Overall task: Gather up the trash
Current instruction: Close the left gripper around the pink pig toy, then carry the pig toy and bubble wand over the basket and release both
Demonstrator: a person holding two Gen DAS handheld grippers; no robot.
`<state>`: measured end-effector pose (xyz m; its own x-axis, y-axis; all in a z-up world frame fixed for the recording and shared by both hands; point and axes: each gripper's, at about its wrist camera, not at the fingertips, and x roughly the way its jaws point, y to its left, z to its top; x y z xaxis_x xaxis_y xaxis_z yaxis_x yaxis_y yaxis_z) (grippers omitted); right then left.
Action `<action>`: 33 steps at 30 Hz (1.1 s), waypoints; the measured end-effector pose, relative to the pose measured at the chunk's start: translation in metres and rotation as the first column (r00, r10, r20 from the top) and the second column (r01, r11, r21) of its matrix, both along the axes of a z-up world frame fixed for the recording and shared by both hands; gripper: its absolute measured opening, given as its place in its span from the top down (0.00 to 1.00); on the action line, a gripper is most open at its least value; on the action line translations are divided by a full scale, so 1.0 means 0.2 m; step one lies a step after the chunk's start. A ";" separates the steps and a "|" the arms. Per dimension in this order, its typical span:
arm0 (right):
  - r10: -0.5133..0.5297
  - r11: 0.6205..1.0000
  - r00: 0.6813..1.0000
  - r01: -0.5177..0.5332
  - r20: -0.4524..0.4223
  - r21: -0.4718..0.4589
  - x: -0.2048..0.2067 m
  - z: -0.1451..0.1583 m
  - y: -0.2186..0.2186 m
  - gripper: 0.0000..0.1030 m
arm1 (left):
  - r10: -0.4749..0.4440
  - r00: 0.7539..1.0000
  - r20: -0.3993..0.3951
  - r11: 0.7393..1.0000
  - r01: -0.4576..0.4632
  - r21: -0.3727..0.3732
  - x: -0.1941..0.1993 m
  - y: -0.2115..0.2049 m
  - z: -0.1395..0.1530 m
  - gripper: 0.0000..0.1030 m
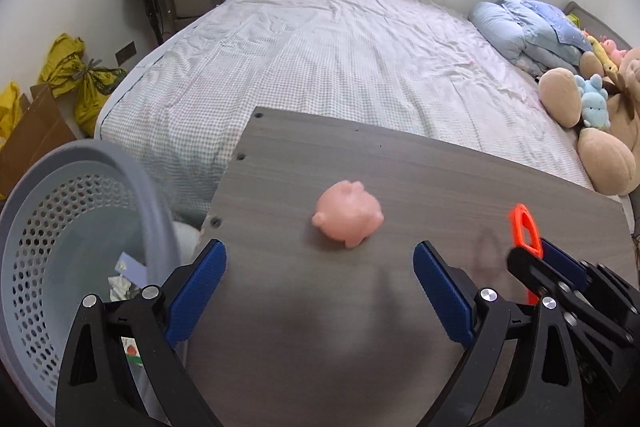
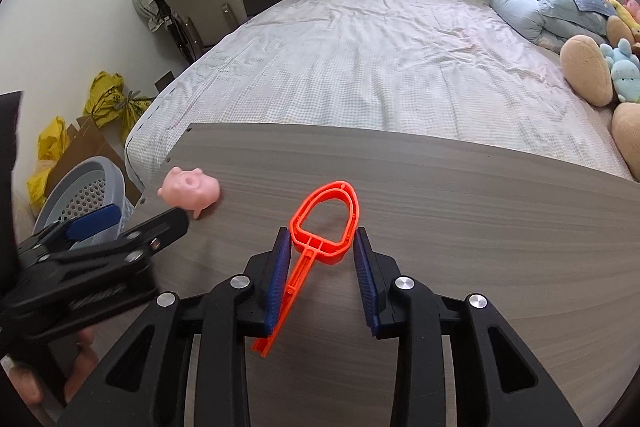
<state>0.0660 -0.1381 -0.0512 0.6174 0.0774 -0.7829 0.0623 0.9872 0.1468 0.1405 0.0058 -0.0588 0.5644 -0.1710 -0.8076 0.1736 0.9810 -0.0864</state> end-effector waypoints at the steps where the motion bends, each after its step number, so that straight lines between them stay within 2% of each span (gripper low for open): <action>1: -0.008 1.000 1.000 0.008 0.002 0.006 -0.01 0.00 -0.02 0.70 | 0.001 1.000 0.000 1.000 -0.001 0.005 0.02 -0.02 -0.02 0.10; 3: -0.021 1.000 1.000 0.021 0.002 0.015 -0.01 -0.01 -0.06 0.70 | 0.005 1.000 -0.004 1.000 -0.005 0.002 0.06 -0.04 -0.04 0.12; 8: -0.035 0.999 0.999 0.035 -0.002 0.037 -0.03 -0.03 -0.11 0.70 | 0.001 1.000 -0.021 1.000 -0.001 0.001 0.12 -0.08 -0.10 0.32; 9: -0.038 0.998 0.999 0.038 -0.003 0.043 -0.03 -0.03 -0.12 0.70 | -0.010 1.000 -0.007 1.000 0.010 0.005 0.12 -0.09 -0.09 0.38; 10: -0.039 0.998 0.999 0.039 -0.004 0.047 -0.03 -0.03 -0.13 0.70 | -0.023 1.000 0.000 1.000 0.023 -0.002 0.12 -0.09 -0.08 0.55; 11: -0.039 0.998 0.999 0.039 -0.004 0.049 -0.03 -0.04 -0.13 0.70 | -0.035 0.999 -0.002 0.999 0.035 -0.017 0.12 -0.09 -0.08 0.63; 13: -0.037 0.998 0.999 0.037 -0.005 0.053 -0.03 -0.04 -0.13 0.70 | -0.043 0.999 -0.004 0.998 0.042 -0.042 0.10 -0.08 -0.08 0.63; 21: -0.005 0.999 1.000 0.005 0.004 0.050 -0.03 -0.01 -0.07 0.70 | -0.005 0.999 0.041 0.999 0.006 -0.035 -0.02 0.02 0.04 0.63; 28: 0.094 0.995 0.995 -0.095 0.036 0.034 -0.02 0.08 0.16 0.70 | 0.080 0.991 0.110 0.997 -0.081 0.005 -0.15 0.29 0.17 0.64; 33: 0.182 0.982 0.981 -0.184 0.071 0.029 0.02 0.17 0.38 0.70 | 0.153 0.979 0.133 0.988 -0.155 0.005 -0.23 0.53 0.22 0.63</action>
<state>0.0706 -0.0623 -0.0173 0.6415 0.2211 -0.7346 -0.1302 0.9751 0.1797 0.0946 0.1115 -0.0152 0.6850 -0.0616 -0.7259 0.0291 0.9979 -0.0572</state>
